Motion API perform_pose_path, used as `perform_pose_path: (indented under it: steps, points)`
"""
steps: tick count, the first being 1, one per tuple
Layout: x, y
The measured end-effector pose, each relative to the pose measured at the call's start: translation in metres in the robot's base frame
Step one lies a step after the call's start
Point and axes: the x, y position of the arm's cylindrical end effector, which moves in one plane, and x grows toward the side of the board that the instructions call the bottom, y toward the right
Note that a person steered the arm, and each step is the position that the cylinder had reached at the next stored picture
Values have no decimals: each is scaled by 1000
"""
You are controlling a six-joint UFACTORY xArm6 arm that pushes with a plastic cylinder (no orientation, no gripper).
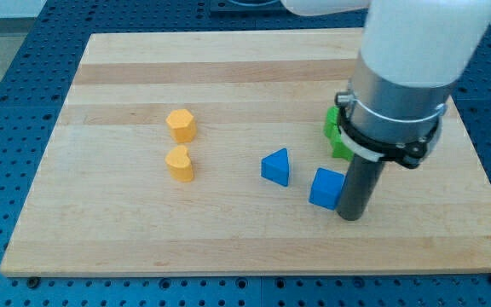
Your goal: Place blue blocks to the top of the yellow heart
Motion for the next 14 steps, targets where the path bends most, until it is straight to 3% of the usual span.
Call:
perform_pose_path:
  steps: [2, 5, 6, 14]
  points:
    - [-12, -46]
    - [2, 26]
    - [-12, 17]
    - [-85, -129]
